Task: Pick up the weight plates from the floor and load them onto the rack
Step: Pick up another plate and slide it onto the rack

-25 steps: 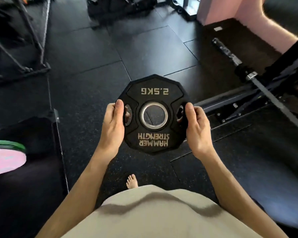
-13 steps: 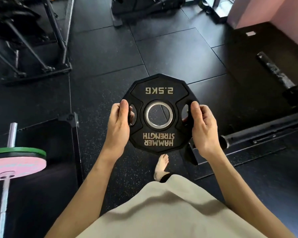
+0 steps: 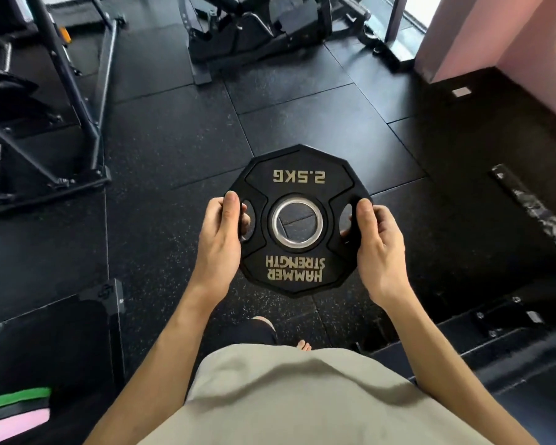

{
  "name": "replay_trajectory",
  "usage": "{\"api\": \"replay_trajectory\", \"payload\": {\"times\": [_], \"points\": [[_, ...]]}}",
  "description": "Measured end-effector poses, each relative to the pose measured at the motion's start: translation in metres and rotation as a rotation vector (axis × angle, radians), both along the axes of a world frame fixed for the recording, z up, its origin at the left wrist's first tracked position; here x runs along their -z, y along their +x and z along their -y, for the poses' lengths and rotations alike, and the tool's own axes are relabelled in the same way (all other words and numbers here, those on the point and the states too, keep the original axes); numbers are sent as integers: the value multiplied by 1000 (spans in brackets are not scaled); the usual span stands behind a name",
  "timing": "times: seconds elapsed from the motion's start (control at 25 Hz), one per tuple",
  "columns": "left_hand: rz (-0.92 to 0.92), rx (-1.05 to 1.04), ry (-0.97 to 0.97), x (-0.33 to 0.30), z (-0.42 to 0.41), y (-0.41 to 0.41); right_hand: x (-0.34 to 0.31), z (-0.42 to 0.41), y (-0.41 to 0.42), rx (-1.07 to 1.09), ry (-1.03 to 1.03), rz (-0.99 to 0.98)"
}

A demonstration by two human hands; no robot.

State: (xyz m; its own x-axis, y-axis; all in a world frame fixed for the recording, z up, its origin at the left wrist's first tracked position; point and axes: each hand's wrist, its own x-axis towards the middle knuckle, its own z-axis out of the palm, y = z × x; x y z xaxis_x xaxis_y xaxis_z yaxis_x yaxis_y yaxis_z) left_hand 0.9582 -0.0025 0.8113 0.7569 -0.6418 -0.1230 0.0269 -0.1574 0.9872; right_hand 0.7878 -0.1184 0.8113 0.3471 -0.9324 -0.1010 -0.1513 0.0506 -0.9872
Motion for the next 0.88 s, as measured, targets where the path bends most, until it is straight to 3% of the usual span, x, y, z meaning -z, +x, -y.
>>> {"api": "replay_trajectory", "payload": {"times": [0.24,0.48,0.88], "points": [[-29,111,-14,8,143,89,10,124,78,96,-15,13],[4,348,-31,-9,314,192,-4,255,161,295,-37,14],[-11,601,-68,-9,601,235,0,492,196,531,-68,18]]}}
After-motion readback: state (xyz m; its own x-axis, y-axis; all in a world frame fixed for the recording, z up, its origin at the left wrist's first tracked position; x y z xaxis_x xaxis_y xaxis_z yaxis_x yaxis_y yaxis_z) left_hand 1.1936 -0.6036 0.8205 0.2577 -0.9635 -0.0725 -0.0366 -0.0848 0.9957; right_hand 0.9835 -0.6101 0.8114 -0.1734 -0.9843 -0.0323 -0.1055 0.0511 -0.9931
